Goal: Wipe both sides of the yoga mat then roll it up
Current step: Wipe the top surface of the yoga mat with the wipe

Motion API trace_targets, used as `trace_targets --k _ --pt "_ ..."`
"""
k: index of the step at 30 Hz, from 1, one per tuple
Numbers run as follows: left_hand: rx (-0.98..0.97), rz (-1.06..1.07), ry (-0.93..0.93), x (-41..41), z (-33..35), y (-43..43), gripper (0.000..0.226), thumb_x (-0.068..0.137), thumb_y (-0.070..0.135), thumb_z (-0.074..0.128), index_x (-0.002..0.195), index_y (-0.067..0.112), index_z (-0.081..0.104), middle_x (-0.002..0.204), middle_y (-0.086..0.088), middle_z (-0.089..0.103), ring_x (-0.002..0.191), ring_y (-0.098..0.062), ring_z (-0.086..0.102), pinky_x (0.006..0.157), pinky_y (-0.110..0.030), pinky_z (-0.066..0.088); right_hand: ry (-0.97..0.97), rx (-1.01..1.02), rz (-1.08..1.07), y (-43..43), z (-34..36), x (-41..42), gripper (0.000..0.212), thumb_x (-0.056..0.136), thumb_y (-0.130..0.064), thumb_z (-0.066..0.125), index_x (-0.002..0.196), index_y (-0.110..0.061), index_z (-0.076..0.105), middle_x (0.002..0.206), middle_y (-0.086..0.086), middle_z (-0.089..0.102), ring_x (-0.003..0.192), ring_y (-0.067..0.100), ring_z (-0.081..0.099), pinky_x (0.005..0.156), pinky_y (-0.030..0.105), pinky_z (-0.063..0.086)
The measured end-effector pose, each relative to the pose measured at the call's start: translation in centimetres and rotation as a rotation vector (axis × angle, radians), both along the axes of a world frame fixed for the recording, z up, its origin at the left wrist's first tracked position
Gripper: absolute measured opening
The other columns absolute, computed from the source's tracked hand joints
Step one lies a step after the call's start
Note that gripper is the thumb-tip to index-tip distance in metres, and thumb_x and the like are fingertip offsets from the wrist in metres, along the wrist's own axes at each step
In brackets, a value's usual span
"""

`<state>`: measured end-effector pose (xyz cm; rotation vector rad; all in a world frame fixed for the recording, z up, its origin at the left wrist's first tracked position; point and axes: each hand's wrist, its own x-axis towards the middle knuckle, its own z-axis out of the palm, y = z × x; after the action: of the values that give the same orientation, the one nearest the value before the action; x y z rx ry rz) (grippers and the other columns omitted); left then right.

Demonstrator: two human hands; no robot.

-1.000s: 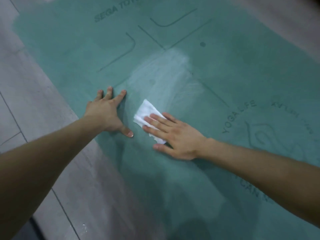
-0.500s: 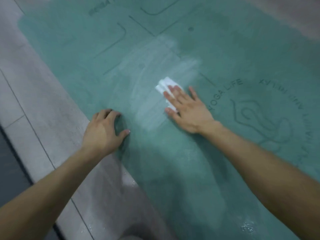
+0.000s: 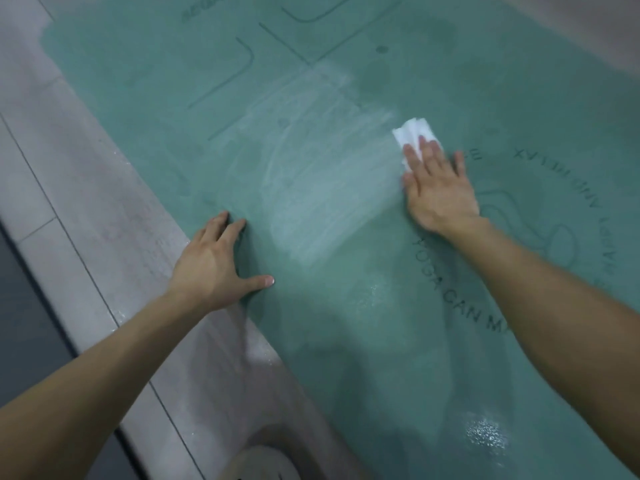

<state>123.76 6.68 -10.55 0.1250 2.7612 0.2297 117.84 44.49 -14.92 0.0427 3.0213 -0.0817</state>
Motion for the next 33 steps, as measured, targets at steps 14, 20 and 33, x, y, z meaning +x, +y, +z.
trace_targets --k 14,20,33 --pt "0.065 -0.072 -0.066 -1.2 0.2 -3.3 0.125 0.063 0.072 0.088 0.164 0.027 0.030 0.173 0.000 0.022 0.156 -0.026 0.026 0.127 -0.040 0.027 -0.042 -0.067 -0.040 -2.4 0.8 -2.4 0.075 0.099 -0.054 0.000 0.169 -0.027 0.005 0.177 0.001 0.000 0.163 0.019 0.000 0.131 0.053 -0.001" --pt "0.115 0.111 0.034 -4.4 -0.7 -6.7 0.075 0.084 0.008 0.062 0.156 0.013 0.045 0.167 -0.012 0.036 0.151 -0.035 0.036 0.127 -0.040 0.028 -0.042 -0.157 0.736 -19.7 -0.4 6.7 0.065 0.109 -0.048 0.020 0.167 -0.020 0.026 0.176 0.004 0.012 0.163 0.021 0.006 0.132 0.048 0.006" --pt "0.145 0.122 0.061 -9.2 -1.0 -10.7 0.073 0.075 0.019 0.043 0.147 0.016 0.057 0.155 -0.010 0.049 0.143 -0.034 0.046 0.123 -0.039 0.035 -0.003 -0.132 0.843 -23.1 -0.7 0.8 0.065 0.110 -0.050 0.021 0.167 -0.020 0.024 0.176 0.005 0.014 0.163 0.022 0.009 0.132 0.043 0.002"
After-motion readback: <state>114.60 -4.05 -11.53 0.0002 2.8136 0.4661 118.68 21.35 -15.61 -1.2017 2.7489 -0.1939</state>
